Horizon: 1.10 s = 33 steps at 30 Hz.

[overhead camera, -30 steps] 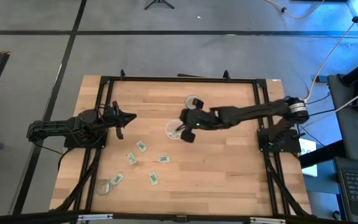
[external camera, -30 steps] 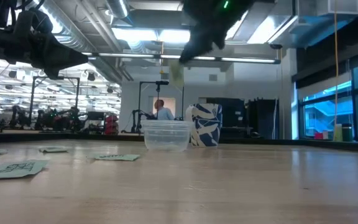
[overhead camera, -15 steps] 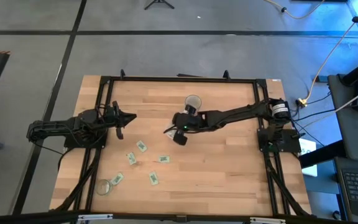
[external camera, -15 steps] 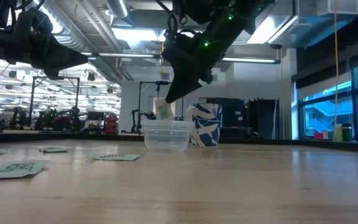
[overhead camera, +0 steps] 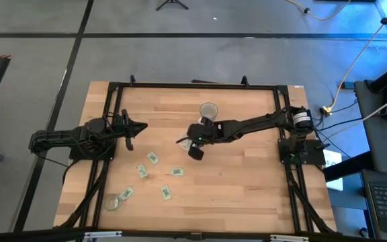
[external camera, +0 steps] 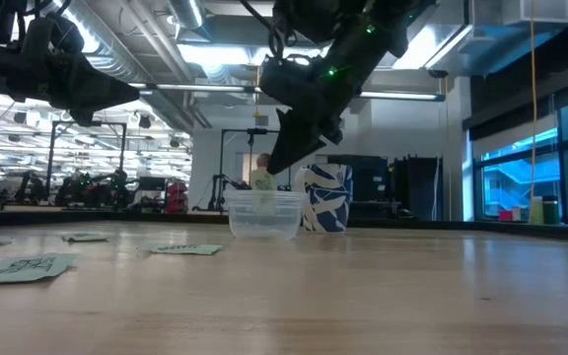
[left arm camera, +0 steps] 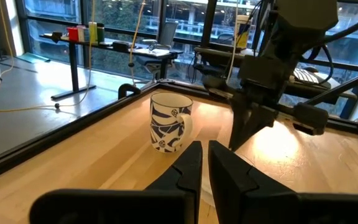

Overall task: Pick and place Stevia / Truvia into bins
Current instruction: Put the stevia packet into the transparent container

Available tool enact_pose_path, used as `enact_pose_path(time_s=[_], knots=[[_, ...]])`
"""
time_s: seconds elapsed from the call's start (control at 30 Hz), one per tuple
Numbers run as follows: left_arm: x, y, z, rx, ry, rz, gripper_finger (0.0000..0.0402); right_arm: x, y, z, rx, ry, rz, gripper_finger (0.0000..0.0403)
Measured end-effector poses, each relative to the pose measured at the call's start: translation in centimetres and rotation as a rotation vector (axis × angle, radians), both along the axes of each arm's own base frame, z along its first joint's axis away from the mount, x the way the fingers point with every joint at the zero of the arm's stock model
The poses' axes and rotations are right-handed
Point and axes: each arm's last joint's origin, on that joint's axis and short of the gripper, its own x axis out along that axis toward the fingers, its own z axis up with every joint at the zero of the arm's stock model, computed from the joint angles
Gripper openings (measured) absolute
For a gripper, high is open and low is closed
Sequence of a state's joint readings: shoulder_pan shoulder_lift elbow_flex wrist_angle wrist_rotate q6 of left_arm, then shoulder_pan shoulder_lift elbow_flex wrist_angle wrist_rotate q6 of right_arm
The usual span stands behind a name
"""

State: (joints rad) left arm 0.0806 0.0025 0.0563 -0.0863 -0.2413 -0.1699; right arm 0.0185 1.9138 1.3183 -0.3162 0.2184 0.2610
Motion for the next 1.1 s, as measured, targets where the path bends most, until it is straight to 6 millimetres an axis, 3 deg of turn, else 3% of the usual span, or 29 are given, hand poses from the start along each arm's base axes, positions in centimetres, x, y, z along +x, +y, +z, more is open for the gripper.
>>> enact_pose_path(time_s=[0.23, 0.87, 0.97, 1.1], knots=[[0.0, 0.0, 0.0, 0.000, 0.000, 0.000, 0.0022, 0.2, 0.2, -0.9, 0.011, 0.019, 0.007, 0.0002], [0.0, 0.0, 0.0, 0.000, 0.000, 0.000, 0.0022, 0.2, 0.2, -0.9, -0.002, 0.024, 0.024, 0.0028], [0.0, 0.0, 0.0, 0.000, 0.000, 0.000, 0.0024, -0.1, 0.2, 0.0, -0.010, 0.034, 0.034, 0.0042], [0.0, 0.0, 0.0, 0.000, -0.001, -0.001, 0.0041, -0.1, -0.3, 2.5, -0.016, -0.019, 0.030, 0.0090]])
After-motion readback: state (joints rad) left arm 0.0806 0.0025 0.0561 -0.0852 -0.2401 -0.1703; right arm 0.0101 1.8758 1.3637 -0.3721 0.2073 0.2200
